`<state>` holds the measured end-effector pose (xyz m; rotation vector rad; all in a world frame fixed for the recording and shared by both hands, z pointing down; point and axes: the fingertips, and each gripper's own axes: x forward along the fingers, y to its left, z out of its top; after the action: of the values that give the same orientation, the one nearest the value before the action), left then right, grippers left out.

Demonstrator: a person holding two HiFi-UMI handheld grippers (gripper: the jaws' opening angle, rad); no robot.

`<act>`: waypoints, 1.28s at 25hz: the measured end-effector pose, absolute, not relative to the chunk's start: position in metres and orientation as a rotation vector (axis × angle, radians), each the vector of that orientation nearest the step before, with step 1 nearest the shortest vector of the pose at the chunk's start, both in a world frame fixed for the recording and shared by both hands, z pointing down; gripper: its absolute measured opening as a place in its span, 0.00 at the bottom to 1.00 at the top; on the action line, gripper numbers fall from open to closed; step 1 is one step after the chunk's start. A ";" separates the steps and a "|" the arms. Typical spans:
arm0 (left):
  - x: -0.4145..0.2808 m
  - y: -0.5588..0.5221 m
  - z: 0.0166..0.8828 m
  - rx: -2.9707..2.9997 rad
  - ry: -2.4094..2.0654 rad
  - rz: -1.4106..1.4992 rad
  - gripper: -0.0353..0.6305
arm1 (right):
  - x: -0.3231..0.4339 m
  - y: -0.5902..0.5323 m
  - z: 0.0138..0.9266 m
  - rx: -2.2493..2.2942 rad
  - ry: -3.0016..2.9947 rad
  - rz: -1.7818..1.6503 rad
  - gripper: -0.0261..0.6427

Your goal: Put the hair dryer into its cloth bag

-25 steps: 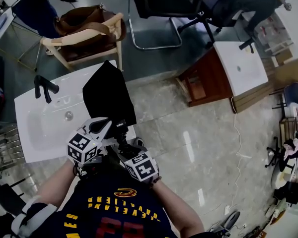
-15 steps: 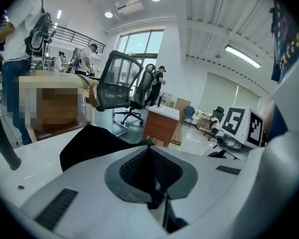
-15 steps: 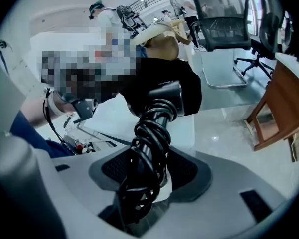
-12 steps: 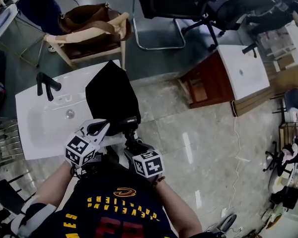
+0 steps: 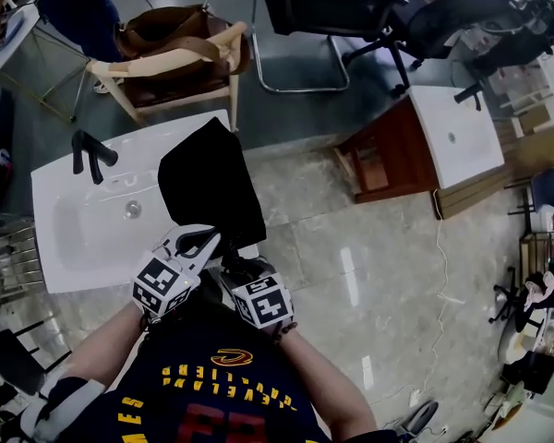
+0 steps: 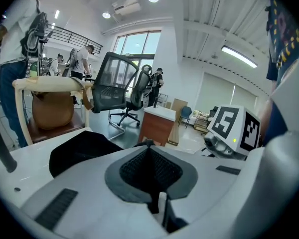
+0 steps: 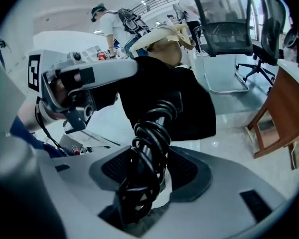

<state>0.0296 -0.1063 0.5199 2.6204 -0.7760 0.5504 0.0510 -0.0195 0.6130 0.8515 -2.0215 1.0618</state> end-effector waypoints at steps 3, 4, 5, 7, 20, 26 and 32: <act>0.041 -0.097 0.514 2.661 -0.737 0.576 0.07 | 0.042 -0.031 0.614 0.856 -2.038 1.060 0.39; 0.042 -0.093 0.512 2.671 -0.730 0.581 0.07 | 0.041 -0.036 0.614 0.864 -2.041 1.071 0.39; 0.042 -0.089 0.512 2.678 -0.726 0.580 0.07 | 0.042 -0.041 0.614 0.872 -2.043 1.082 0.39; 0.038 -0.083 0.512 2.679 -0.729 0.580 0.07 | 0.045 -0.052 0.615 0.880 -2.047 1.091 0.39; 0.023 -0.068 0.506 2.672 -0.787 0.572 0.07 | 0.035 -0.120 0.627 1.040 -2.090 1.194 0.38; 0.021 -0.066 0.502 2.682 -0.809 0.557 0.07 | 0.022 -0.150 0.632 1.116 -2.180 1.221 0.38; 0.011 -0.078 0.495 2.670 -0.872 0.556 0.07 | 0.009 -0.180 0.628 1.170 -2.253 1.196 0.38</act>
<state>0.0107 -0.0778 0.4954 2.6705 -0.8715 0.5561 0.0095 -0.1799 0.6277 1.1703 -2.2533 1.1965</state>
